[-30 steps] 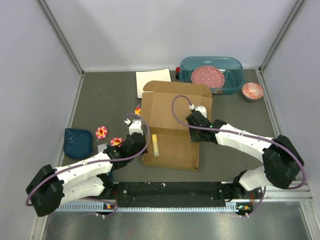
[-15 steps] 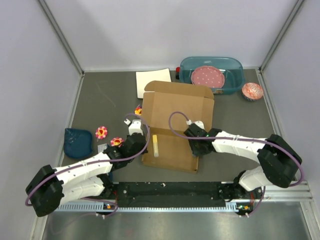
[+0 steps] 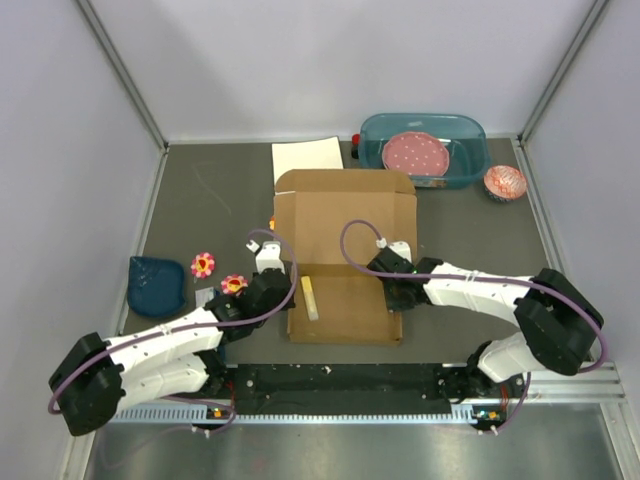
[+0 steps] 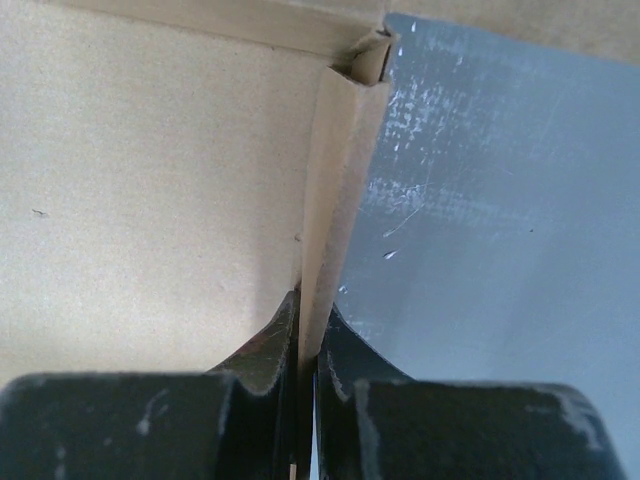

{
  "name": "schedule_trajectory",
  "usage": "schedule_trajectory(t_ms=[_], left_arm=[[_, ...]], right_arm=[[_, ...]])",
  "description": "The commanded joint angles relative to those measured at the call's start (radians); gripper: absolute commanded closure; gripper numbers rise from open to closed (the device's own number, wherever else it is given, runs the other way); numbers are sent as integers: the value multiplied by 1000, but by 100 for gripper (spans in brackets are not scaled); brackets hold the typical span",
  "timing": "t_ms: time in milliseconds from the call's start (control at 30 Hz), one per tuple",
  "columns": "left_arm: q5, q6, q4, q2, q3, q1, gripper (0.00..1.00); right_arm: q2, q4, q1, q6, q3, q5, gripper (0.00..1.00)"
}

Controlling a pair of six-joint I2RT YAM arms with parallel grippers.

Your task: Fold the paper box

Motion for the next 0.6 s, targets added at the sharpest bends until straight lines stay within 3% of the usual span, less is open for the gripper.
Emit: schedule_trajectory(t_ms=[0, 267, 567], left_arm=[[-27, -18, 106, -23, -24, -3, 80], [-88, 8, 193, 23, -7, -5, 80], [-132, 74, 279, 165, 61, 1, 76]], right_arm=[[8, 27, 18, -26, -22, 103, 100], [39, 100, 18, 52, -7, 310, 100], [128, 175, -55, 45, 49, 303, 100]])
